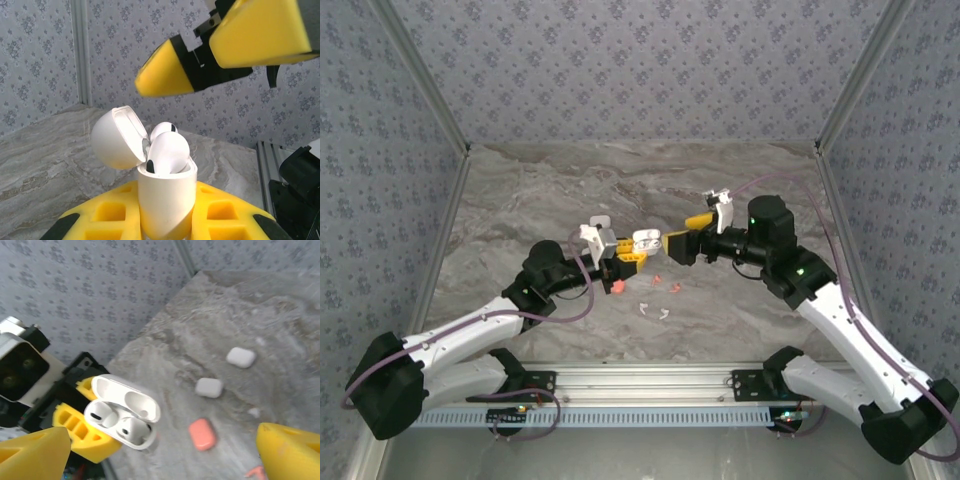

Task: Insert the wireless bluetooth earbuds into the charging case

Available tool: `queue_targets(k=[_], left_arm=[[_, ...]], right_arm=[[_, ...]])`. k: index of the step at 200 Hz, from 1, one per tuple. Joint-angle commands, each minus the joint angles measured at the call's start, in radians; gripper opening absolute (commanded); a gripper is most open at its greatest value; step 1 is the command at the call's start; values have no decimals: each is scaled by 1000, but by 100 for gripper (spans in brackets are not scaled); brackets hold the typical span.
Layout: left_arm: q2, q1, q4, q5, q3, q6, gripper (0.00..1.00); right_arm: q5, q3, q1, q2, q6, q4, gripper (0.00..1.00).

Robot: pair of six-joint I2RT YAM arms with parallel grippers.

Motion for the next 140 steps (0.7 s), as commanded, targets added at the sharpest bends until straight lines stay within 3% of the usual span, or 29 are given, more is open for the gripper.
queue_targets(k=[1,71,140], left_arm=[[-19,-4,86,31,23,-31,0],[-17,-5,75,35,34,-32,0],[-5,-5,50,36,44,-22,0]], right_arm=[[-129,-3,-5,13,121,142,100],[-216,44,10,126,136,128,100],[-290,59,24,118,138,170,100]])
